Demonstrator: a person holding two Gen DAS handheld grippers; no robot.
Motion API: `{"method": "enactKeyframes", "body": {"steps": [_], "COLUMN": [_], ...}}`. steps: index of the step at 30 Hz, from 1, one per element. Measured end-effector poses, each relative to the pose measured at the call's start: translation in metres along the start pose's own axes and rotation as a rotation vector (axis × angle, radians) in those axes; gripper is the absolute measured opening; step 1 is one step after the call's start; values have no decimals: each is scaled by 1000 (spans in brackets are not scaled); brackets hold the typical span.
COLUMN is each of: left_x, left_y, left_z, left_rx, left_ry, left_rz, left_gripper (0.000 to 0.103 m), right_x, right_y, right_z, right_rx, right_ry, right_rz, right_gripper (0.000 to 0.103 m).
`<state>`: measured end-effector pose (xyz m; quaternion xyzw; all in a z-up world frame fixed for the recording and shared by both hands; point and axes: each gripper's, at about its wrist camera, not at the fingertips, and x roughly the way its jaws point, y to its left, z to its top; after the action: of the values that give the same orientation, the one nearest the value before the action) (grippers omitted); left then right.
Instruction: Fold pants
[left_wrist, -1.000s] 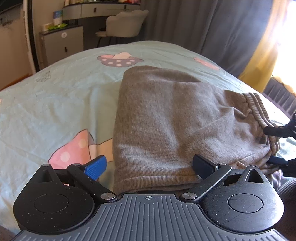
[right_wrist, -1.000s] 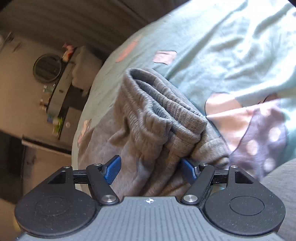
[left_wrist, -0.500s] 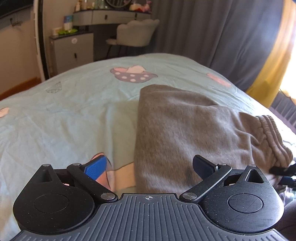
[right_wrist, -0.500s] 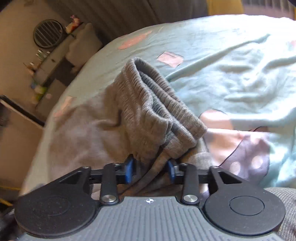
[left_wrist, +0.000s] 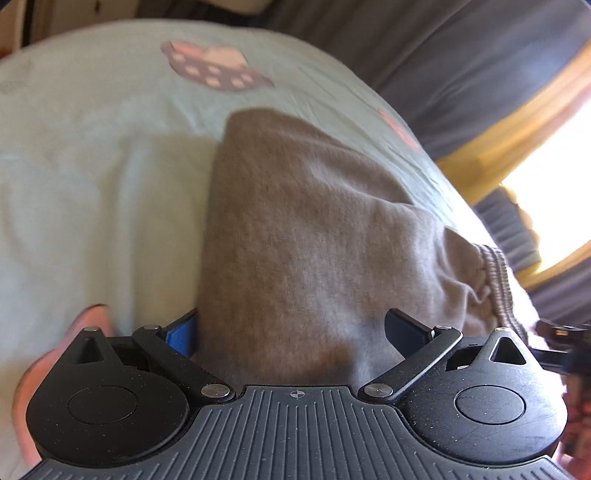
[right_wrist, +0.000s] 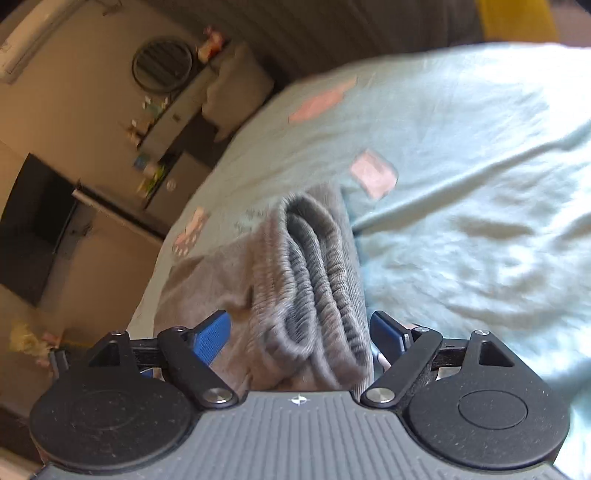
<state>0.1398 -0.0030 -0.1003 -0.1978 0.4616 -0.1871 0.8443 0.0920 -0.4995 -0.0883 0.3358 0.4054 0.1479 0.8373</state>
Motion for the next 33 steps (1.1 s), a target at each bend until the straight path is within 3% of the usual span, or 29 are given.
{"method": "enactKeyframes", "body": {"steps": [3, 7, 10, 11, 12, 14, 17, 19, 22, 24, 25, 26, 27, 29, 33], "left_x": [7, 16, 24, 26, 26, 24, 21, 24, 30, 32, 31, 30, 30, 26, 18], "left_y": [8, 17, 17, 15, 12, 7, 9, 16, 14, 8, 7, 9, 12, 16, 4], "left_z": [5, 17, 24, 26, 27, 28, 28, 28, 29, 31, 32, 33, 35, 36, 40], "left_rx": [-19, -64, -53, -45, -39, -14, 22, 15, 7, 11, 7, -13, -52, -85, -47], "left_ry": [14, 27, 25, 27, 24, 15, 19, 29, 36, 35, 34, 40, 56, 51, 33], "left_rz": [-52, -123, -142, -142, -142, -168, -186, -184, -213, -192, -203, -217, -235, -247, -240], "left_gripper": [103, 103, 103, 103, 103, 98, 85, 84, 96, 96, 85, 59, 52, 43, 37], "right_x": [39, 76, 89, 90, 90, 94, 85, 87, 103, 109, 110, 108, 103, 95, 83], "right_y": [-20, -33, -24, -21, -17, -6, -5, -10, -15, -11, -6, -1, 3, 9, 35], "right_z": [17, 27, 26, 26, 26, 27, 24, 26, 29, 28, 27, 25, 22, 19, 21], "right_rx": [43, 144, 107, 92, 75, 38, 23, 49, 110, 116, 108, 90, 75, 79, 10], "right_ry": [88, 139, 155, 159, 158, 156, 148, 159, 174, 166, 155, 140, 126, 100, 59], "right_rz": [24, 148, 165, 162, 157, 129, 165, 167, 193, 178, 164, 144, 133, 149, 158], "right_gripper": [83, 86, 86, 84, 73, 64, 62, 64, 69, 71, 70, 63, 60, 58, 56]}}
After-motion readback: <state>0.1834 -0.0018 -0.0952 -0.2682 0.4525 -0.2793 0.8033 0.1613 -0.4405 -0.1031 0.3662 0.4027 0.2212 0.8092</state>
